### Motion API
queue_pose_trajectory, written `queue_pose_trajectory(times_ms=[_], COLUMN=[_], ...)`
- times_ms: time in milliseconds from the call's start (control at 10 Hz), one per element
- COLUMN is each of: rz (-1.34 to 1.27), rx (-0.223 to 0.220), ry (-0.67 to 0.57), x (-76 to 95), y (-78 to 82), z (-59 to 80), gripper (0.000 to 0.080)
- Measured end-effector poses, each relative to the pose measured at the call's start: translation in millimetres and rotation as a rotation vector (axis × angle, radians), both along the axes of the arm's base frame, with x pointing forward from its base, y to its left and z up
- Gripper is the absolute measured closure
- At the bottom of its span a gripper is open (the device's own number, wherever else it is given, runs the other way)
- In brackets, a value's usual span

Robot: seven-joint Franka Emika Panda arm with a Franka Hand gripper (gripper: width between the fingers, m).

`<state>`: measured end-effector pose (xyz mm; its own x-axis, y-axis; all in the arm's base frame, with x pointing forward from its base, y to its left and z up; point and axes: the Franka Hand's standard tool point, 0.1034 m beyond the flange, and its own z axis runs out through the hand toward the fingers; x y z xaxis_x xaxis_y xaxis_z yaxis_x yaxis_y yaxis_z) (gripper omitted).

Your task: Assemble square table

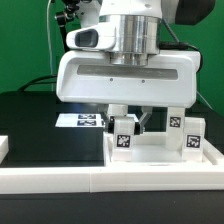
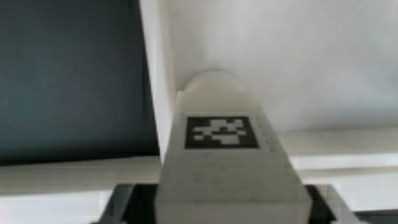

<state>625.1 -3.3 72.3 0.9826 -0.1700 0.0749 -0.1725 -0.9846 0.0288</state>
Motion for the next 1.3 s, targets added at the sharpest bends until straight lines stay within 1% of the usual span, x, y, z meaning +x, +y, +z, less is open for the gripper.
queue_pose_trajectory(times_ms=[300, 500, 600, 1200, 1300], rz=[-0.247, -0.455, -0.593, -1.155, -1.286], rx=[0.017, 0.039, 0.049, 0.098, 0.111], ry=[-0.01, -0.022, -0.034, -0.07, -0.073], x=[-0.1, -1.7, -1.3, -0.7, -1.4], y=[-0.4, -3.5, -1.9, 3.7, 4.8], z=[-0.2, -1.0, -0.9, -1.2, -1.4], gripper=[0.0511, 0.0511, 0.0509, 0.0509, 0.0509])
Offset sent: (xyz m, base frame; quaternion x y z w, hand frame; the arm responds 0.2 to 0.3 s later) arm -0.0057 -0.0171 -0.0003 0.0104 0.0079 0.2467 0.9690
